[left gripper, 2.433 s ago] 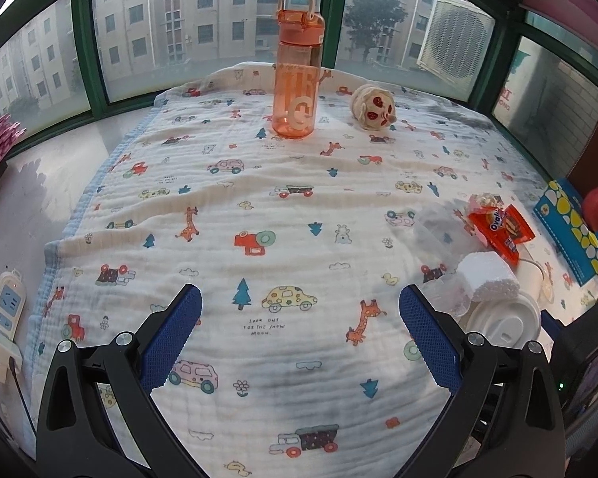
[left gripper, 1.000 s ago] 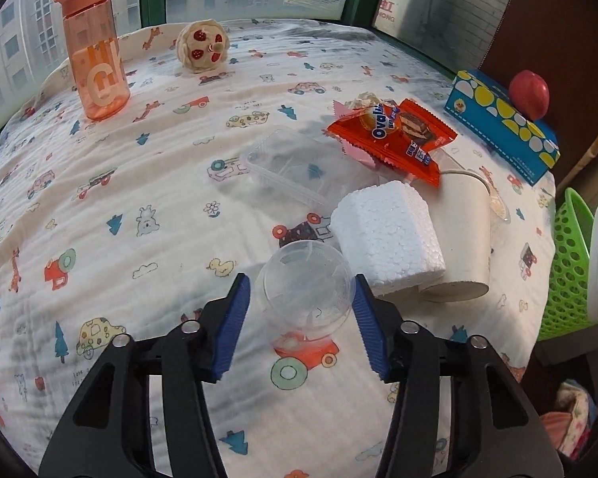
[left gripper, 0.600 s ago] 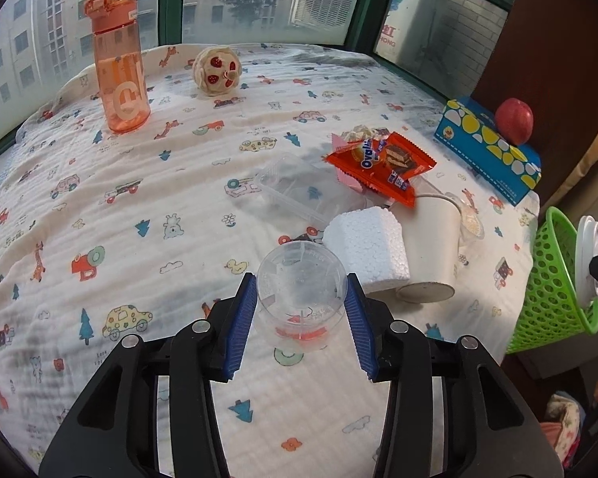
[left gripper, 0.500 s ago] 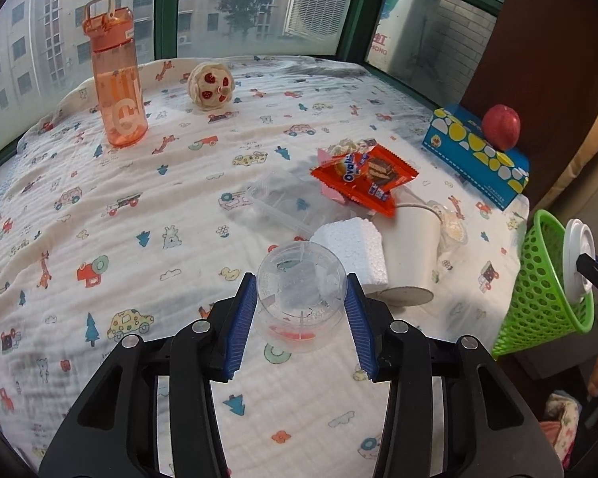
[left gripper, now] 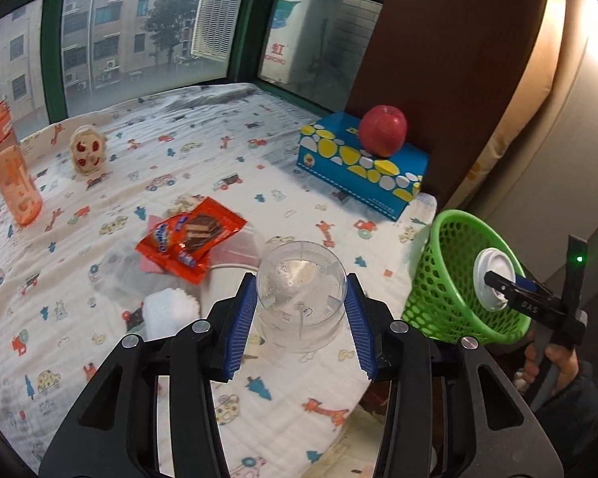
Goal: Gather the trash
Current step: 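Carry both items over the green wastebasket and open both tools to drop them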
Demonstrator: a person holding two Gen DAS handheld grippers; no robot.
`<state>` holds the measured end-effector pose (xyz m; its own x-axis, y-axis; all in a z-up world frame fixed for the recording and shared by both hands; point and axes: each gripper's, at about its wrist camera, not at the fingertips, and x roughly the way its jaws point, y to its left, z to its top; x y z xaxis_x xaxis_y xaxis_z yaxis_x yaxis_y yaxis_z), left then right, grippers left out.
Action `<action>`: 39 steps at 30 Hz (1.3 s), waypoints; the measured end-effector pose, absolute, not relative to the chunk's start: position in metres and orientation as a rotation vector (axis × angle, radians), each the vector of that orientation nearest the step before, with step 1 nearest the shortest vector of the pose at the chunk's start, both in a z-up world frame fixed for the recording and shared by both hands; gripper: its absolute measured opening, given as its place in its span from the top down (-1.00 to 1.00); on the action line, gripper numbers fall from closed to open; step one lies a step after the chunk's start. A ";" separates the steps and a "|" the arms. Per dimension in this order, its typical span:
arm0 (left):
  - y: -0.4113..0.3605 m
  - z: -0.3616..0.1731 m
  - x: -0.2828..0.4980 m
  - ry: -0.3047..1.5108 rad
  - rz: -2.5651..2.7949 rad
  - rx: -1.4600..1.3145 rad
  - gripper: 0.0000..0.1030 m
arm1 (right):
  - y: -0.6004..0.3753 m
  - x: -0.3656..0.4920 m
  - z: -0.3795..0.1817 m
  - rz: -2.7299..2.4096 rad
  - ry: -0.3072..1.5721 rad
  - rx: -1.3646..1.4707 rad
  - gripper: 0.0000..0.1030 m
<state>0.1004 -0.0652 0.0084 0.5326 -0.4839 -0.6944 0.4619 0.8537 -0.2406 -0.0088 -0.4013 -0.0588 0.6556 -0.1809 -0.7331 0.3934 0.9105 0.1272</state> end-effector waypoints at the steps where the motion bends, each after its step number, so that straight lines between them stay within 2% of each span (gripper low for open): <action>1: -0.076 0.010 0.101 0.836 -0.582 -0.021 0.14 | -0.407 -0.011 -0.063 -0.339 0.803 0.295 -0.65; 9: -0.157 0.022 0.104 0.837 -0.726 0.028 0.14 | -0.430 -0.024 -0.082 -0.335 0.838 0.353 -0.71; 17: -0.230 0.026 0.094 0.854 -0.848 0.081 0.14 | -0.445 -0.044 -0.068 -0.351 0.782 0.369 -0.75; 26: -0.300 0.000 0.078 0.919 -0.936 0.154 0.14 | -0.466 -0.085 -0.046 -0.412 0.694 0.381 -0.75; 35: -0.334 -0.031 0.070 1.000 -0.966 0.203 0.13 | -0.480 -0.109 -0.051 -0.426 0.680 0.420 -0.76; 39: -0.341 -0.041 0.069 1.034 -0.974 0.203 0.02 | -0.482 -0.110 -0.053 -0.424 0.677 0.433 -0.76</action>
